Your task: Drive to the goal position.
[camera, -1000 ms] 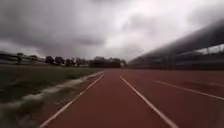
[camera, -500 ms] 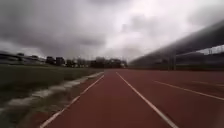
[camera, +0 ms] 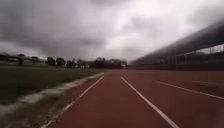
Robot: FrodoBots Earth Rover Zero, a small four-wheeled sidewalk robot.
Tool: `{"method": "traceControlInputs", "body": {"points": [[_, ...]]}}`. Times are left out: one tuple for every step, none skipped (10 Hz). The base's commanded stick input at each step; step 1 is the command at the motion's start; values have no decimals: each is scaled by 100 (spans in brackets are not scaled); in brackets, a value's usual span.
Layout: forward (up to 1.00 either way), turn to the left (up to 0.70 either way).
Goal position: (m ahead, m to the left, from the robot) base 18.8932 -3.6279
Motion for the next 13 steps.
{"method": "traceControlInputs", "body": {"points": [[70,4],[70,1],[70,0],[70,1],[70,5],[70,-4],[70,-29],[70,-35],[70,-30],[70,-4],[70,0],[70,0],[70,0]]}}
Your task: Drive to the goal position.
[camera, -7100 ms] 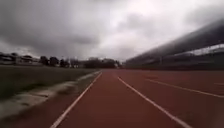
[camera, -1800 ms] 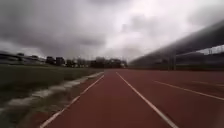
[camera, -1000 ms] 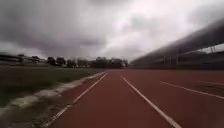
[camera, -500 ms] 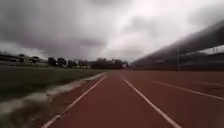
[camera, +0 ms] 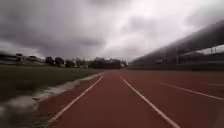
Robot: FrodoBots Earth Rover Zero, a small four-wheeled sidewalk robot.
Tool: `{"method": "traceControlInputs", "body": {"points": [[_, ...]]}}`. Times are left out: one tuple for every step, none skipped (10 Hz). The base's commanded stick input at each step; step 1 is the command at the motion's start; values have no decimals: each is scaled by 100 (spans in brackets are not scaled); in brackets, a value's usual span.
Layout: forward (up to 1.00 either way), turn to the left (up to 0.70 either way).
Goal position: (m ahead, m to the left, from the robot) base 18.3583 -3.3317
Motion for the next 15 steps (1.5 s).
{"method": "traceControlInputs", "body": {"points": [[70,0],[70,0],[70,0],[70,0],[70,0],[70,0],[70,0],[70,0],[70,0],[70,0],[70,0],[70,0],[70,0],[70,0],[70,0]]}}
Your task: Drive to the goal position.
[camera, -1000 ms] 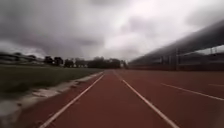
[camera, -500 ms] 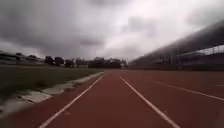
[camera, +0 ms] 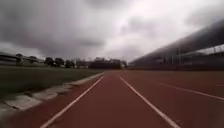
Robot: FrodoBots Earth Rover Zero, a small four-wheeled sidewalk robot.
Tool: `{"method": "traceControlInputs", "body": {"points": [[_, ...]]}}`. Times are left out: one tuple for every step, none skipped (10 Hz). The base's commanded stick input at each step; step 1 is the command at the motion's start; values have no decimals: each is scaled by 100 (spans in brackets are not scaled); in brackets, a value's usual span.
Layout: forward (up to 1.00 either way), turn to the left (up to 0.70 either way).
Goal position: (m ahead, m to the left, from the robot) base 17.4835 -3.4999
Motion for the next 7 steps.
{"method": "traceControlInputs", "body": {"points": [[70,0],[70,0],[70,0],[70,0],[70,0],[70,0],[70,0]]}}
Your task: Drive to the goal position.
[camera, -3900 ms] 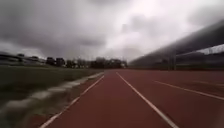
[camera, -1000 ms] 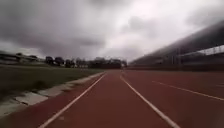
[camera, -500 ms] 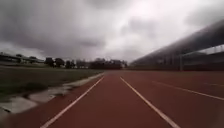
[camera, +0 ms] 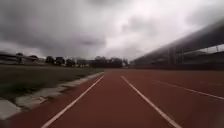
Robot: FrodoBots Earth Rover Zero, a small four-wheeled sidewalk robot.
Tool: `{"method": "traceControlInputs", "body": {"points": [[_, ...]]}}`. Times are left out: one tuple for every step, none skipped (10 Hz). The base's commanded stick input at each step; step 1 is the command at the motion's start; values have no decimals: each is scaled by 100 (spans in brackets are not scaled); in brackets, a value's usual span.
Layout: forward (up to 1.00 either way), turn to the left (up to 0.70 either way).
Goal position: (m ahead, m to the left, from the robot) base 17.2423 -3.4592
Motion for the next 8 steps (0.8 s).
{"method": "traceControlInputs", "body": {"points": [[70,0],[70,0],[70,2],[70,6],[70,4],[70,2],[70,-33],[70,-31]]}}
